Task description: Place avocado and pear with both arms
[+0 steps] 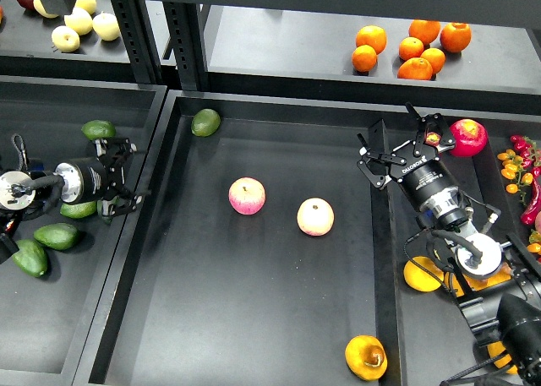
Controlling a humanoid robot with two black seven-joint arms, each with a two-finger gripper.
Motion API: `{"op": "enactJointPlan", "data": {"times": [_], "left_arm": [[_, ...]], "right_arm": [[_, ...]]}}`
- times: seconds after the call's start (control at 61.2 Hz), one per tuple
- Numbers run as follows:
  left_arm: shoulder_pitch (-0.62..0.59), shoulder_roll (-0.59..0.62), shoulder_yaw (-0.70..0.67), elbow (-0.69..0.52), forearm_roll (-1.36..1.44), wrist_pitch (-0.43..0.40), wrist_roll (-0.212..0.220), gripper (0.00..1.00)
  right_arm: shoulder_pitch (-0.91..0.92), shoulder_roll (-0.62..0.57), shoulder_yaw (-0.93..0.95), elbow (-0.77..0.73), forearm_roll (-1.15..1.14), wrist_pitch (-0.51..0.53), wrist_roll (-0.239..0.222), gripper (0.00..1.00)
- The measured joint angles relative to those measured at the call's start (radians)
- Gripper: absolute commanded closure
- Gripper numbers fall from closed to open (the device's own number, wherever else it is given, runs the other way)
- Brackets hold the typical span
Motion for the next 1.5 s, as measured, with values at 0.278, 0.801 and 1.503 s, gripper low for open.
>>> {"op": "enactJointPlan", "data": {"times": [0.278,0.801,1.503], "left_arm": [[0.028,-0.019,-0.156,-0.049,-0.078,0.000,0.000,0.07],[0.088,-0.158,-0.298,-0.164,-0.267,0.000,0.000,0.02],[0.152,-0.303,-0.512,-0.272,-0.268,0.000,-0.040,0.02]], "right_arm": [[0.005,0.000,-0.001,-0.005,0.000,0.000,-0.001,0.00],[0.077,0.000,-0.020,-0.044,0.000,0.000,-0.003,0.00],[0.094,0.000,-0.017,-0.053,-0.002,0.000,-0.003,0.00]]}}
